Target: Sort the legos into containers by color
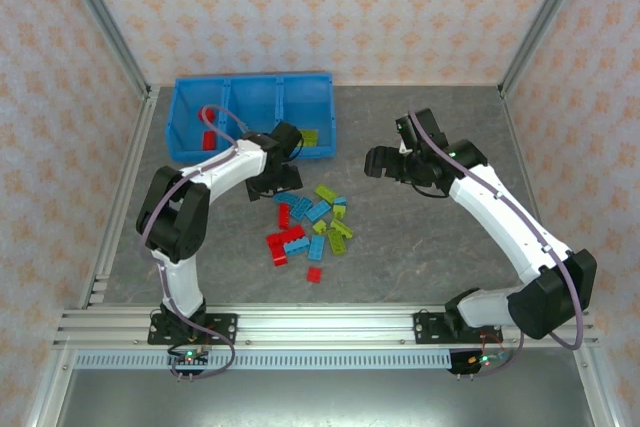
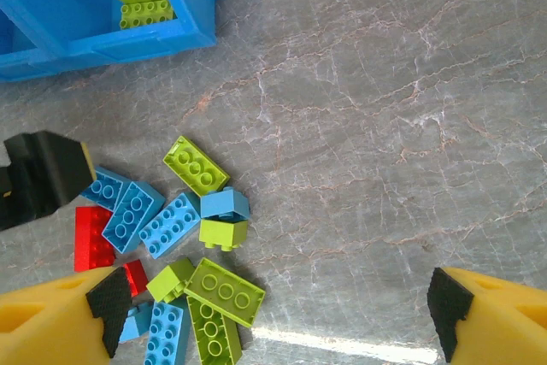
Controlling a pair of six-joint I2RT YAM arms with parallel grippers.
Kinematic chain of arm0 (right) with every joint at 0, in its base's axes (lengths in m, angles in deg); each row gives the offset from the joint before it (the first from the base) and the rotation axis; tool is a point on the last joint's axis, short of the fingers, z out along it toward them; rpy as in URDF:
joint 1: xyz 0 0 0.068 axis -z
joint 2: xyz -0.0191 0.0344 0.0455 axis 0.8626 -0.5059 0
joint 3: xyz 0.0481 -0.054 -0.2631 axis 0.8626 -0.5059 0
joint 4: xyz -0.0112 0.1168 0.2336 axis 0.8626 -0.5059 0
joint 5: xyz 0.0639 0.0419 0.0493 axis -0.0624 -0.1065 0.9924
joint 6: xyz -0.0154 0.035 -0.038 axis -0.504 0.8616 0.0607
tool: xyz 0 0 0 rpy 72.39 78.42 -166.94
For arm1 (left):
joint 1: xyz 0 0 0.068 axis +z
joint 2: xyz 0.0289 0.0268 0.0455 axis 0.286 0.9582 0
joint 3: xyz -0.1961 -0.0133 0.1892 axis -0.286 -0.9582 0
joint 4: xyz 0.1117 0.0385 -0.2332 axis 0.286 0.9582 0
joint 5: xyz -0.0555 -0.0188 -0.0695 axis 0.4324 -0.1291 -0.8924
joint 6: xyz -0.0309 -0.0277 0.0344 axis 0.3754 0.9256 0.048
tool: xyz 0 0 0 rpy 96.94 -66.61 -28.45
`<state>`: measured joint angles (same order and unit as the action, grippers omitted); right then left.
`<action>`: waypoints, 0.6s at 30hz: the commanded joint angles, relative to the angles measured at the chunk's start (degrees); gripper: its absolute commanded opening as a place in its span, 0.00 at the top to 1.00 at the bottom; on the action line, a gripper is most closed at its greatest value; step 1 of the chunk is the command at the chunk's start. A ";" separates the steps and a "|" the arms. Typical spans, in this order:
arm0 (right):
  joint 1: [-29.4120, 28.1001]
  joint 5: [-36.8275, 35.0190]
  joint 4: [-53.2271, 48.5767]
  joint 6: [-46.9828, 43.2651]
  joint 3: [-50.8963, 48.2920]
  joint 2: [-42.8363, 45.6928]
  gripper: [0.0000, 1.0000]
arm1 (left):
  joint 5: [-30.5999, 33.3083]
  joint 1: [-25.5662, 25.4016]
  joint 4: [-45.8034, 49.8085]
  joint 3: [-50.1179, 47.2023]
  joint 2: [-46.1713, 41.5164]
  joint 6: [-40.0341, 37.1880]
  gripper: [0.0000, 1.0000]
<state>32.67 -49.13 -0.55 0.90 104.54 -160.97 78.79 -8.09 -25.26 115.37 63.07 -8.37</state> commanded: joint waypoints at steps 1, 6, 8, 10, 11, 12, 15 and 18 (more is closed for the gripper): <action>0.27 -0.77 0.28 0.58 -0.35 1.40 0.08 | -6.09 0.78 -3.55 2.05 3.56 -3.68 0.10; 0.31 -1.27 0.79 1.33 -0.17 1.50 0.08 | -9.01 1.05 -4.50 0.84 6.86 -2.75 0.13; 0.31 -1.42 0.79 1.55 -0.27 1.54 0.08 | -10.10 1.27 -4.63 -0.35 6.92 -2.19 0.18; 0.29 -1.46 0.82 1.56 -0.59 1.62 0.08 | -9.75 1.27 -4.17 -1.62 6.48 -1.81 0.24; 0.30 -1.47 0.84 1.60 -0.70 1.69 0.08 | -9.52 1.47 -4.01 -2.38 6.09 -1.47 0.27; 0.29 -1.39 0.95 1.68 -0.85 1.73 0.08 | -9.61 1.64 -4.01 -3.08 5.81 -0.92 0.30; 0.31 -0.96 1.28 1.68 -1.19 1.68 0.08 | -11.32 2.13 -6.10 -5.80 4.23 1.99 0.38; 0.31 -0.59 1.42 1.62 -1.16 1.59 0.08 | -12.84 2.21 -9.65 -8.07 2.11 5.51 0.44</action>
<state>32.67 -49.15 -0.11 2.19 104.13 -160.82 71.75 -5.29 -33.00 110.41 65.71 -7.65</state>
